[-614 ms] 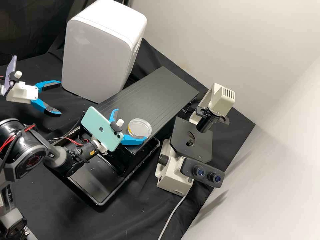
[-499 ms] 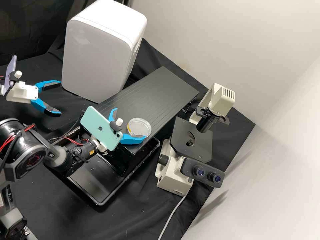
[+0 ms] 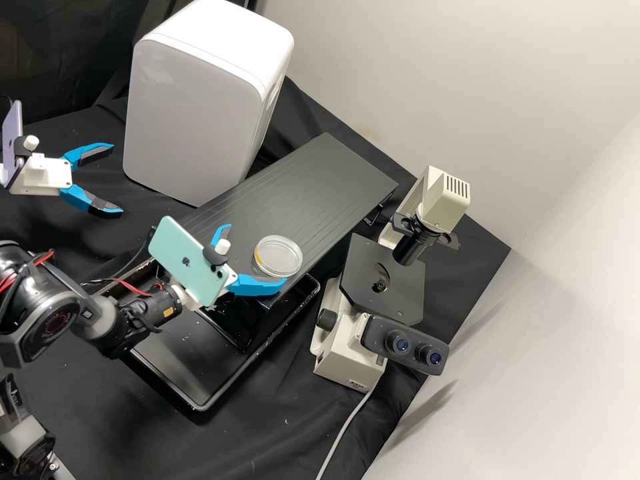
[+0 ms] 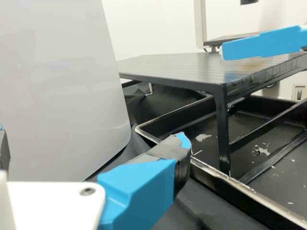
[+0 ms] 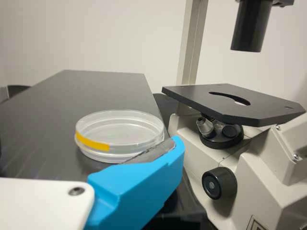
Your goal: Place the lid on the petri dish
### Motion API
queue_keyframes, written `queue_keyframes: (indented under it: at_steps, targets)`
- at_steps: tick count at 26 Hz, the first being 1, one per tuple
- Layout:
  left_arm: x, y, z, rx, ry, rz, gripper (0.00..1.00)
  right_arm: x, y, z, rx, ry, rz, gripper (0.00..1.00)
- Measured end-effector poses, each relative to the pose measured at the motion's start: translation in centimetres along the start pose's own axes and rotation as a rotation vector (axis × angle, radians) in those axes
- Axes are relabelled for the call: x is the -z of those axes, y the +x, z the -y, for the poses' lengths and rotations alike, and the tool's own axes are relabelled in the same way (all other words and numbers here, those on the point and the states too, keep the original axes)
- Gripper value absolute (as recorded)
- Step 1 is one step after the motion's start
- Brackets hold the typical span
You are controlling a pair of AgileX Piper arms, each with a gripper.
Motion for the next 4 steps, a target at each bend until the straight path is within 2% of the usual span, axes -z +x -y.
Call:
queue_keyframes:
  at_steps: [1, 4]
  targets:
    - [0.0, 0.0, 0.0, 0.0, 0.0, 0.0, 1.0, 0.0, -0.3, -0.1, -0.002, 0.002, -0.001, 1.0]
    - [0.0, 0.0, 0.0, 0.0, 0.001, -0.001, 1.0, -0.2, -1.3, -0.1, -0.001, 0.045, -0.002, 1.0]
